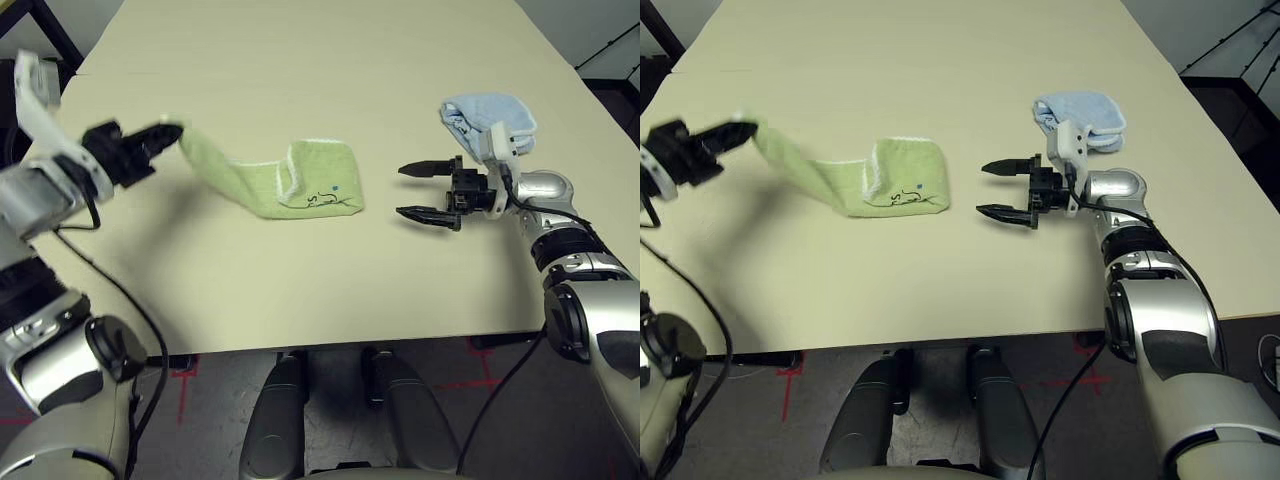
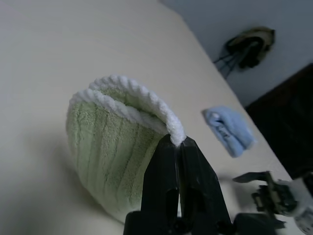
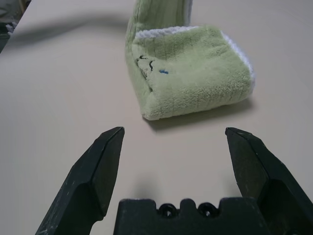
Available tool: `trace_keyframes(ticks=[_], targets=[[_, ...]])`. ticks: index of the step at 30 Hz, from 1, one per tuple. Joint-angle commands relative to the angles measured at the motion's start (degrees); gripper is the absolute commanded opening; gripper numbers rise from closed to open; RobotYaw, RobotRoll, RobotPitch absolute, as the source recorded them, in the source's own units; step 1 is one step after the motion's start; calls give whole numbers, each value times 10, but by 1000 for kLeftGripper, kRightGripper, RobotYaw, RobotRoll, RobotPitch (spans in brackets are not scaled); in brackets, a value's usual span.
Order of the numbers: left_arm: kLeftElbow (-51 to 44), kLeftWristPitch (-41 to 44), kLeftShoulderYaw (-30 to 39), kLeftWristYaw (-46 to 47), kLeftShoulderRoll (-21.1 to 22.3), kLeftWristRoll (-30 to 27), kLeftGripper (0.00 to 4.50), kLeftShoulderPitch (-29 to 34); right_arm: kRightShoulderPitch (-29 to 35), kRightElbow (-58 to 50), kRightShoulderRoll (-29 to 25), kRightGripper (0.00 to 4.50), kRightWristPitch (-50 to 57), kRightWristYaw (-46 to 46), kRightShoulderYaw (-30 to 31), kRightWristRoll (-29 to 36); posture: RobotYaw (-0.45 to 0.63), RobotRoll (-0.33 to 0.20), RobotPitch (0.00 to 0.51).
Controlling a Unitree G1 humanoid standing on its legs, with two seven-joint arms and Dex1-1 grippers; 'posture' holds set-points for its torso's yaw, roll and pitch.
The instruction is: Fold the towel and set it aside.
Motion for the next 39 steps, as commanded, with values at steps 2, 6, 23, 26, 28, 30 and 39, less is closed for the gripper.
trace_keyframes(ticks=[2,6,23,26,28,30,39], targets=[[-17,31,-36,-17,-19,-29,59,-21,-2,4,-5,4500,-1,-1,2,-5,61,0,188],[-42,50,-73,-33,-40,-42,59,6,-5,4,-4,4500,-1,-3,1,-5,58,0,189],[-42,-70,-229,-56,-95,30,59,67,-8,4,-1,4500,-2,-6,0,-5,60,0,188],[-43,-86,-256,-63,-99,44,59,75,-7,5,-2,4500,-2,-8,0,-6,58,0,186],[-44,-90,-271,-68,-102,49,59,78,-8,5,-2,4500,-1,-12,-1,-6,58,0,186],[-46,-85,-276,-74,-109,42,59,74,-9,6,-2,4500,0,-15,-1,-6,58,0,186],[-35,-86,-302,-92,-131,43,59,56,-6,4,-1,4500,-2,-15,0,-6,50,0,179]])
